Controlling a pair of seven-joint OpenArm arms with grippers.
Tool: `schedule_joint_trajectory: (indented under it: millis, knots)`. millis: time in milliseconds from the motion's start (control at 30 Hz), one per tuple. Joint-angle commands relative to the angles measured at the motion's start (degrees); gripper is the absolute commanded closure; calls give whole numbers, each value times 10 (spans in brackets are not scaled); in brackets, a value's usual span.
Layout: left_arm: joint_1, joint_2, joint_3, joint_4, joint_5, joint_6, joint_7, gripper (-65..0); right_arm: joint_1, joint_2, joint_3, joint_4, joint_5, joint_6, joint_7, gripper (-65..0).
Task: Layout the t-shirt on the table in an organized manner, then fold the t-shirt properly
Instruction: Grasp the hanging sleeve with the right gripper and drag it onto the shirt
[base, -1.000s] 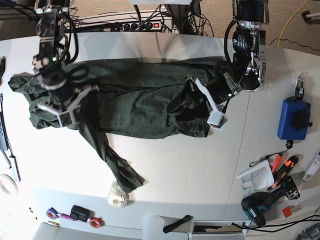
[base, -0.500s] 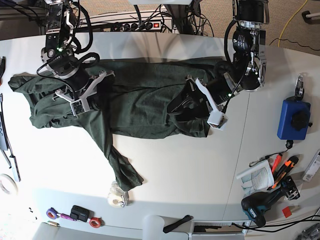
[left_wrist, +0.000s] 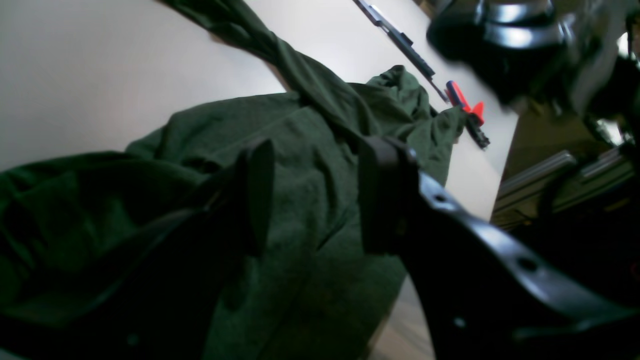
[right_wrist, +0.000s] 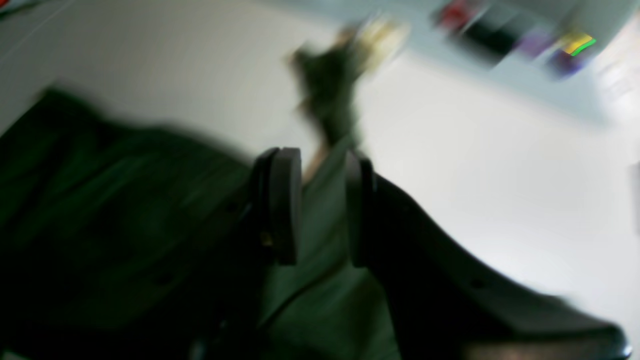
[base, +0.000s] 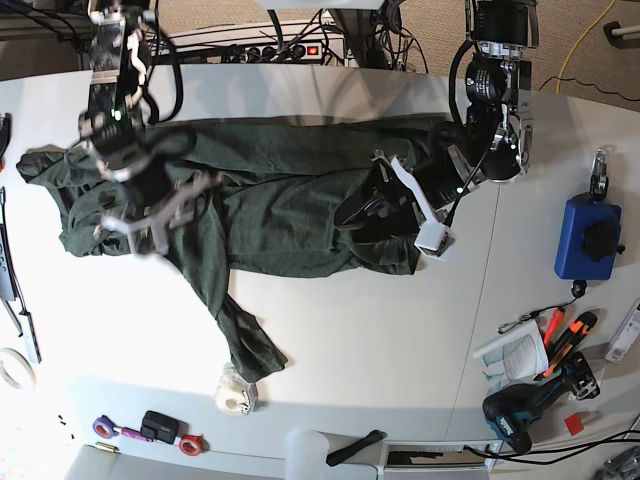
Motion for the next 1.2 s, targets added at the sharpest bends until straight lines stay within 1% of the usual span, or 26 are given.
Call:
schedule_joint_trajectory:
  millis: [0,67,133,233,267,367,533,633,733,800,933,967,1000,1033,1133,1167]
  knots:
    - [-8,0,0,10,-14,-7,-15,-279,25,-2,3,7,-5,-13,19,-160]
    - [-8,0,0,10,-14,-7,-15,-279,63,-18,3,-9,-18,-27,24,-160]
    - [-8,0,0,10,-14,-7,-15,-279,101,-35,3,-43,-31,-26,27,-164]
    - [-8,0,0,10,-13,-7,-15,-279,160,-56,3,-136,-41,-18,37,-286]
    - [-8,0,0,10,-13,-7,-15,-279,181,-61,3,-177,-41,-15,45,-310]
    - [-8,0,0,10,-13,-7,-15,-279,249,-73,3,-319,-41,-13,87,-314]
    - [-8,0,0,10,-14,-7,-15,-279,374,-85,3,-576,-64,-13,128,-314]
    - [-8,0,0,10,-14,-7,-15,-279,429,-89,3,-699,-64,-12,180,-314]
    - [-8,0,0,10,-14,-7,-15,-279,459,-96,3,-762,-64,-12,207,-314]
    - [-8,0,0,10,-14,-7,-15,-279,467,-103,3,-776,-67,-12,208,-314]
    - [-8,0,0,10,-14,-7,-15,-279,464,-112,3,-778,-103,-18,208,-313]
    - [-8,0,0,10,-14,-7,-15,-279,461,-113,3,-778,-105,-24,208,-301]
    - [-8,0,0,10,-14,-7,-15,-279,460,-113,3,-778,-105,-24,208,-266]
    - [-8,0,0,10,-14,-7,-15,-279,457,-113,3,-777,-105,-23,214,-218]
    - [-8,0,0,10,-14,-7,-15,-279,452,-113,3,-777,-115,2,229,-67]
    - [-8,0,0,10,-14,-7,-15,-279,452,-113,3,-777,-120,3,228,-23]
